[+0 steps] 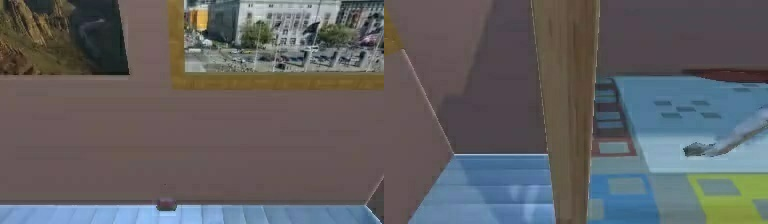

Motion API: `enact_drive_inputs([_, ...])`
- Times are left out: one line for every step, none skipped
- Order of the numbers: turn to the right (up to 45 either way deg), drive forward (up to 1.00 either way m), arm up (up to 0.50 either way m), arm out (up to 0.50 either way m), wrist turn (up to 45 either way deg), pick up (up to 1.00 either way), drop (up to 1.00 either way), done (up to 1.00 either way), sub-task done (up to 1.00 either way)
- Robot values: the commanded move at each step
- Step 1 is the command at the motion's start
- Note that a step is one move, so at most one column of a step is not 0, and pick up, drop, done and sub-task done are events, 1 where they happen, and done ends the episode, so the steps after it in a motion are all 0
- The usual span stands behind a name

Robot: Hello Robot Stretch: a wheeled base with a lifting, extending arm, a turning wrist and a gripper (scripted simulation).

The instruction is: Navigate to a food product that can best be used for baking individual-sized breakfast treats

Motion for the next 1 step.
enact_drive_inputs([-45.0, 0.0, 0.0, 0.0, 0.0, 0.0, 0.0, 0.0, 0.0])
